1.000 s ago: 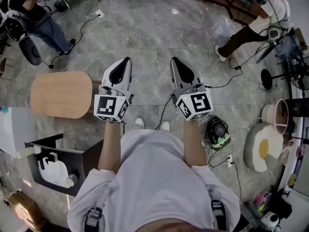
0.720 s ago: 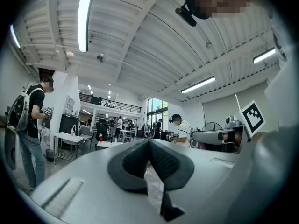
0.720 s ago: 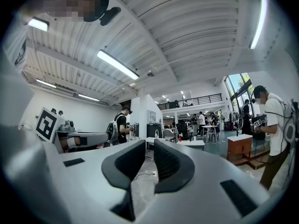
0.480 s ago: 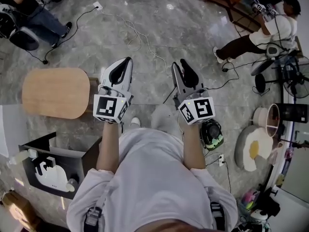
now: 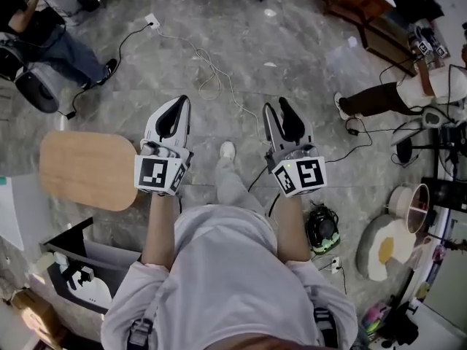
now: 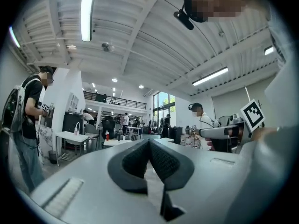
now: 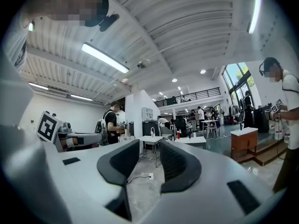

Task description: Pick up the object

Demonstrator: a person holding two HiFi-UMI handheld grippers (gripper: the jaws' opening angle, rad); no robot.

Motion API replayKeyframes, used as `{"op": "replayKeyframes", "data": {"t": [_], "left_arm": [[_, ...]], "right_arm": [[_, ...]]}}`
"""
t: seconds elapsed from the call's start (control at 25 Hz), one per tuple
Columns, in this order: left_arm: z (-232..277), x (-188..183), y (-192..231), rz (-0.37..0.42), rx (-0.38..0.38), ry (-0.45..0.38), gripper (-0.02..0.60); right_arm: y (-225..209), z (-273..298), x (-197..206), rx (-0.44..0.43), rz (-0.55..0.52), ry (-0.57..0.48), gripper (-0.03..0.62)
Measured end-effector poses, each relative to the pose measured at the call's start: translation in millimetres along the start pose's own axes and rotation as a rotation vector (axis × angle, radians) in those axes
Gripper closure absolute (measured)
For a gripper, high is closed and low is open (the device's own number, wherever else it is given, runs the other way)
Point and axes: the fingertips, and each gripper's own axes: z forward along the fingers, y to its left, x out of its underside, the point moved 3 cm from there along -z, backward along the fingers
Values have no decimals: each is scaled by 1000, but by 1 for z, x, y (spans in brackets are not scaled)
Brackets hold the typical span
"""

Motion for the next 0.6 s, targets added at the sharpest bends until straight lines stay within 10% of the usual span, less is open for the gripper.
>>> {"op": "replayKeyframes", "data": {"t": [0.6], "left_arm": [[279,-5,126,-26,-20,21,581]], "right_arm": [[-191,270,-21,-25,-29,13,319]]}}
